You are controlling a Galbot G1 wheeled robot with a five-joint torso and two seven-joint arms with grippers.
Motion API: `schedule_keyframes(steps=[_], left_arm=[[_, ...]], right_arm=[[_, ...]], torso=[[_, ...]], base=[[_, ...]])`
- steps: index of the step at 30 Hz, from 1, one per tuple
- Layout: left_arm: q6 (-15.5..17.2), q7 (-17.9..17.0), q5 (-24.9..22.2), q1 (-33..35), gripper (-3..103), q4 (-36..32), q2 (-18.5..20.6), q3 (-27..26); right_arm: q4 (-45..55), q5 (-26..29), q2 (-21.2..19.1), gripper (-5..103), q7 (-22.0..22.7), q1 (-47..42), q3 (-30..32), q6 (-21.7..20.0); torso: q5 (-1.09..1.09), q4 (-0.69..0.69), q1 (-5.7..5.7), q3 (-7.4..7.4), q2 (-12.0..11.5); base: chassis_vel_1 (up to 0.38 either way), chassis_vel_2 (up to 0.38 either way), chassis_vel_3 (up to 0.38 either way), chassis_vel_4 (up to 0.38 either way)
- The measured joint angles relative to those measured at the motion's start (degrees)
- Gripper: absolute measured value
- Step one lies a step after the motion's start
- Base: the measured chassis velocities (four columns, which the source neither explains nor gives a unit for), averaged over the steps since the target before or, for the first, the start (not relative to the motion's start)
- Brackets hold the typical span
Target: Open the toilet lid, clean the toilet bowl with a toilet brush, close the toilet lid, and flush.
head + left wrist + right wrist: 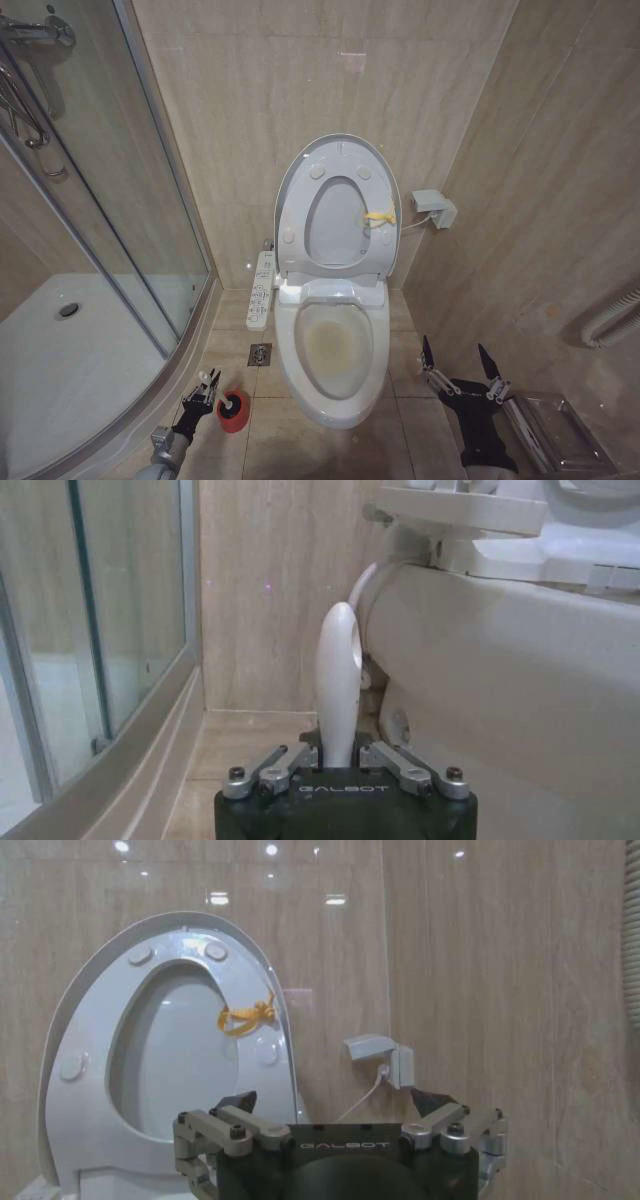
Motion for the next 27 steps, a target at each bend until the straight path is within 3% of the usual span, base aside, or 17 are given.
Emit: schedule_keyframes(steps=[1,2,9,10,16,17,24,25,27], left_arm=[[0.00,0.02,0.01,-0.23,18,0.11,0.01,0.05],[0.03,0.09,0.05,-0.42,26,0.17,0.01,0.10],[0.32,0.37,1.69,-0.48,26,-0.30,0.07,0.08],[0.31,0.38,1.94,-0.36,52,-0.48,0.08,0.03],[-0.75,1.79,3.75,0.57,52,-1.66,0.51,-0.56],[-0.98,2.33,4.23,0.72,80,-1.94,0.63,-0.64],[-1.73,2.78,5.87,0.49,80,-1.96,0.48,-0.93],[-1.76,2.75,5.90,0.59,100,-2.08,0.43,-1.00],[-1.77,2.72,5.90,0.79,100,-2.31,0.43,-1.07]], right_arm=[[0.00,0.00,0.00,100,0.00,0.00,0.00,0.00],[0.00,0.00,0.00,100,0.00,0.00,0.00,0.00],[0.00,0.00,0.00,100,0.00,0.00,0.00,0.00],[0.00,0.00,0.00,100,0.00,0.00,0.00,0.00],[0.00,0.00,0.00,100,0.00,0.00,0.00,0.00],[0.00,0.00,0.00,100,0.00,0.00,0.00,0.00],[0.00,0.00,0.00,100,0.00,0.00,0.00,0.00],[0.00,0.00,0.00,100,0.00,0.00,0.00,0.00],[0.00,0.00,0.00,100,0.00,0.00,0.00,0.00]], torso=[[0.00,0.00,0.00,0.00,0.00],[0.00,-0.01,0.00,0.00,0.00],[0.00,-0.01,0.00,0.00,0.00],[0.00,0.00,0.00,0.00,0.00],[0.00,0.00,0.00,0.00,0.00],[0.00,0.00,-0.01,0.00,0.00],[0.00,0.00,-0.01,0.00,0.00],[0.00,0.00,-0.01,0.00,0.00],[0.00,0.00,-0.01,0.00,0.00]], base=[[0.000,0.000,0.000,0.000],[0.000,0.000,0.000,0.000],[0.000,0.000,0.000,0.000],[0.000,0.000,0.000,0.000],[0.000,0.000,0.000,0.000],[0.000,0.000,0.000,0.000],[0.000,0.000,0.000,0.000],[0.000,0.000,0.000,0.000],[0.000,0.000,0.000,0.000]])
